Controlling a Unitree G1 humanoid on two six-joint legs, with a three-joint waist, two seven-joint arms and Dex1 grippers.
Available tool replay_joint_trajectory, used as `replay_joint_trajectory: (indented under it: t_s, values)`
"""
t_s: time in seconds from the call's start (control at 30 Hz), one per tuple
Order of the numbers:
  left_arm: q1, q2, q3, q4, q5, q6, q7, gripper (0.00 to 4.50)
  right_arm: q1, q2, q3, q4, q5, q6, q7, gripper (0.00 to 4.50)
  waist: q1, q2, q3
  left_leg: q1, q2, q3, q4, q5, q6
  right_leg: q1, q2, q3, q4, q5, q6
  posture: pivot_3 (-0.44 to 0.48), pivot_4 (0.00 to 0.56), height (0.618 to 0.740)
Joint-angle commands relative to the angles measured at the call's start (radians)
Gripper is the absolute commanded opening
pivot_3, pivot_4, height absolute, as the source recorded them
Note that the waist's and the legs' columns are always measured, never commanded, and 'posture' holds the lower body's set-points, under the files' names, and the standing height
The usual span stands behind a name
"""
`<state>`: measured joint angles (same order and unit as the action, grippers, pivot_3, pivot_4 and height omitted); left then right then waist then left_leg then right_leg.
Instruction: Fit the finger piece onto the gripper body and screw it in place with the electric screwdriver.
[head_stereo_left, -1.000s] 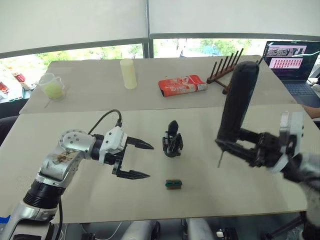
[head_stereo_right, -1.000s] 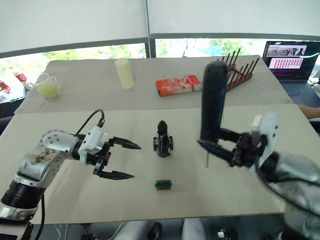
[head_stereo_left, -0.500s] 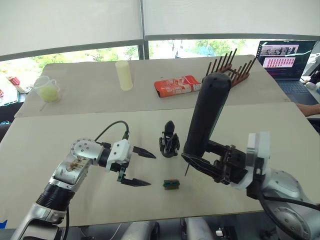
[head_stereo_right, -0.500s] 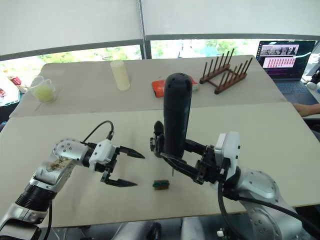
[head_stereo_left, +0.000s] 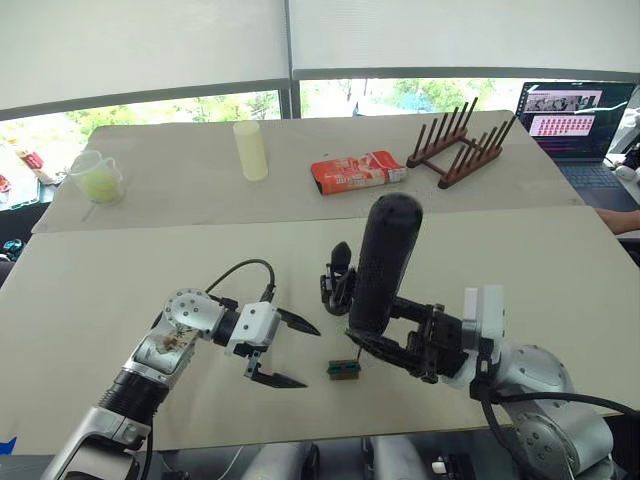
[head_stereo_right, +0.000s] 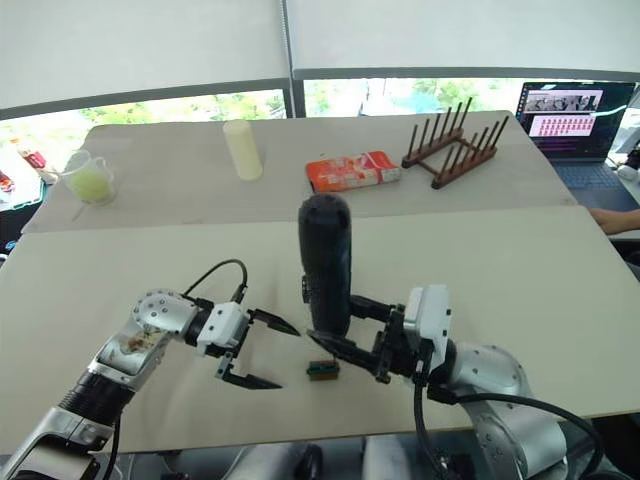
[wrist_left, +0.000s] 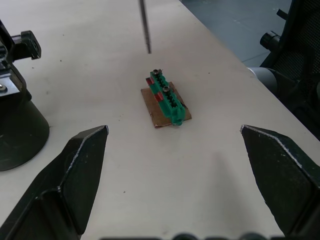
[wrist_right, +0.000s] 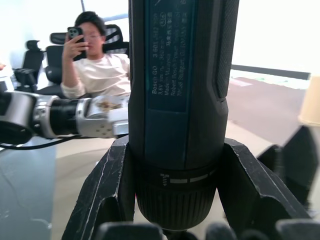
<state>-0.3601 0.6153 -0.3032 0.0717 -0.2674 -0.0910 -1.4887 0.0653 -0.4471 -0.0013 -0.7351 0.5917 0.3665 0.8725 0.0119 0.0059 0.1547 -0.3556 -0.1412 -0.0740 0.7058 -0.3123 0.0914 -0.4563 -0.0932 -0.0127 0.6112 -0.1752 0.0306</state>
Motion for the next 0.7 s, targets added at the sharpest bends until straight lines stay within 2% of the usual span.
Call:
replay_joint_trajectory:
  t_s: [0.03, 0.3, 0.7]
  values:
    - [0.005, -0.016, -0.017, -0.01, 0.012, -0.035, 0.0, 4.5, -0.009, -0.004, 0.006, -0.031, 0.015, -0.051, 0.0, 1.9, 0.001, 0.0, 0.0, 0.0, 0.0, 0.0, 0.0, 0.0, 0.0, 0.0, 0.0, 0.0, 0.0, 0.0, 0.0, 0.0, 0.15, 0.74]
    - [-0.014, -0.071, -0.032, 0.01, 0.041, -0.043, 0.042, 4.5, -0.029, -0.034, 0.01, 0.0, 0.007, -0.079, 0.013, 1.9, 0.001, 0.0, 0.0, 0.0, 0.0, 0.0, 0.0, 0.0, 0.0, 0.0, 0.0, 0.0, 0.0, 0.0, 0.0, 0.0, 0.15, 0.74]
    - [-0.008, -0.096, -0.047, 0.007, 0.052, -0.034, 0.074, 4.5, -0.031, -0.046, 0.02, 0.003, 0.009, -0.083, -0.006, 1.9, 0.001, 0.0, 0.0, 0.0, 0.0, 0.0, 0.0, 0.0, 0.0, 0.0, 0.0, 0.0, 0.0, 0.0, 0.0, 0.0, 0.15, 0.74]
